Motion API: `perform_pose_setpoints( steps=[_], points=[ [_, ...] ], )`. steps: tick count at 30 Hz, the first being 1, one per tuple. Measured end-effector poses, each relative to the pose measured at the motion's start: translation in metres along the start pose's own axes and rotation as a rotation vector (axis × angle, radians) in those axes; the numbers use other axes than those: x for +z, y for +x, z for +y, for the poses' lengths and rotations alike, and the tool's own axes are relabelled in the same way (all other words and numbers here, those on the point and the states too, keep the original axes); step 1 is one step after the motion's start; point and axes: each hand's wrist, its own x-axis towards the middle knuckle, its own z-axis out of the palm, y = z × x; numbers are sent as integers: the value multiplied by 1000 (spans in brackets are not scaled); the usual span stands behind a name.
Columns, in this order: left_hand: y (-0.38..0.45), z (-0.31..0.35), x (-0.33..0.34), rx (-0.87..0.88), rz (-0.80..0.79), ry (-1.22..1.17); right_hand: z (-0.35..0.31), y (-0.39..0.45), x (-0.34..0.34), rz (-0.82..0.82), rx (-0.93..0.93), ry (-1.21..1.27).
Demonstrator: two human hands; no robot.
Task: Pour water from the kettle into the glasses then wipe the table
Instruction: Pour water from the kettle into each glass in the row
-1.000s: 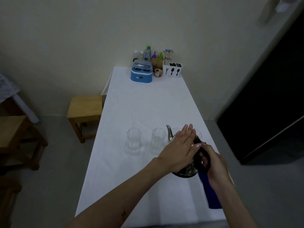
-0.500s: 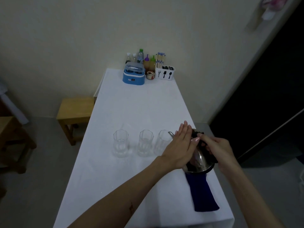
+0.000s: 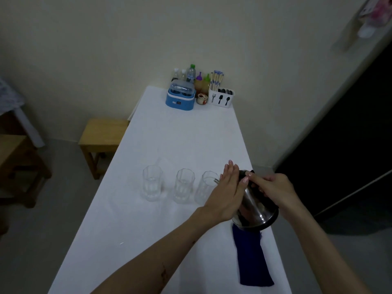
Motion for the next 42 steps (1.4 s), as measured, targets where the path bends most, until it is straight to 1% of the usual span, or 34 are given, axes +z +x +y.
perform_pose_setpoints(
  steps=[6, 21, 27, 42],
  points=[
    [2, 5, 4, -4, 33, -41, -10, 2, -8, -15, -50, -79],
    [2, 14, 4, 0, 85, -47, -24, 2, -17, -7, -93, -126],
    [1, 12, 3, -1, 69, -39, -25, -1, -14, -24, -90, -148],
    [2, 2, 2, -34, 31, -22, -16, 0, -4, -11, -40, -156]
  ],
)
